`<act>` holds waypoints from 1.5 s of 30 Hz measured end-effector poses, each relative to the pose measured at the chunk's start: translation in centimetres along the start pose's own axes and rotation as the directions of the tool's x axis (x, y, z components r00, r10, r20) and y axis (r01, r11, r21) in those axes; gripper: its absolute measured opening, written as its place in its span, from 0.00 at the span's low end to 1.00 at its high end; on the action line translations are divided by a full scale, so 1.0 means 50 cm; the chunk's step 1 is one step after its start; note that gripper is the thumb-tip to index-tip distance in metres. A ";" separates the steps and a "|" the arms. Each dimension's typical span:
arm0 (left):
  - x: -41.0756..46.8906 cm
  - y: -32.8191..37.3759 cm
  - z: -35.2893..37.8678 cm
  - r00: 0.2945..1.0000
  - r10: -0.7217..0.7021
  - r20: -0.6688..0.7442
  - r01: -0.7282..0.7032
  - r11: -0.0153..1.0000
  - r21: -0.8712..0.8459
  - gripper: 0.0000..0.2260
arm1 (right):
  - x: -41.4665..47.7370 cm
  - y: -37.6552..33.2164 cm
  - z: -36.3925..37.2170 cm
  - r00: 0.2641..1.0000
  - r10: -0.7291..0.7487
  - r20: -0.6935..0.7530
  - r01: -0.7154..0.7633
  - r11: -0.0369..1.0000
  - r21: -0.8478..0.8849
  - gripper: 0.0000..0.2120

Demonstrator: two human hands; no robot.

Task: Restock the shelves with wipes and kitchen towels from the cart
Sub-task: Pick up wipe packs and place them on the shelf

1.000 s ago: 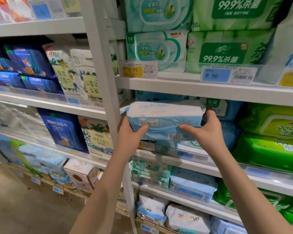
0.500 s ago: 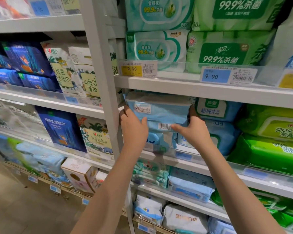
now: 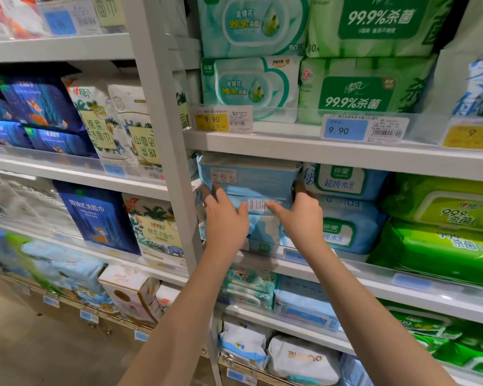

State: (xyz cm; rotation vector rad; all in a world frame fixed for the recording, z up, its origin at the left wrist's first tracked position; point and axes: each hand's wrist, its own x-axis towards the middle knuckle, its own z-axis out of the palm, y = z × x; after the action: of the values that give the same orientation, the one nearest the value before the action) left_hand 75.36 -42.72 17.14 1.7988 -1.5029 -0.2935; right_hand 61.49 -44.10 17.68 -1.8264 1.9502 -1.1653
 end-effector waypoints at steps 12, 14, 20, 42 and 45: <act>0.032 -0.027 -0.008 0.996 0.046 0.074 -0.052 0.996 0.077 0.30 | -0.014 0.012 0.016 0.996 -0.086 0.013 0.087 0.995 -0.050 0.21; 0.024 -0.029 0.001 0.993 0.081 0.087 -0.089 0.993 0.082 0.29 | -0.016 0.011 0.023 0.996 -0.082 0.021 0.084 0.988 -0.129 0.20; 0.025 -0.026 0.004 0.985 0.113 0.128 -0.129 0.984 0.125 0.29 | -0.017 0.003 0.018 0.996 -0.057 0.068 0.073 0.957 -0.279 0.18; -0.014 -0.001 -0.019 0.952 0.053 0.302 -0.062 0.998 0.022 0.27 | -0.072 0.025 -0.040 0.945 -0.102 0.312 0.106 0.994 0.005 0.27; -0.029 0.003 -0.033 0.937 0.091 0.338 -0.092 0.996 -0.013 0.26 | -0.112 0.027 -0.063 0.968 -0.064 0.244 0.059 0.998 0.030 0.23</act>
State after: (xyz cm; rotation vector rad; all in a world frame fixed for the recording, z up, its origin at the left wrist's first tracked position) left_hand 75.85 -40.75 17.94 1.7368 -1.8186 -0.5793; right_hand 59.61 -37.86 16.93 -1.9290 1.7484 -0.9227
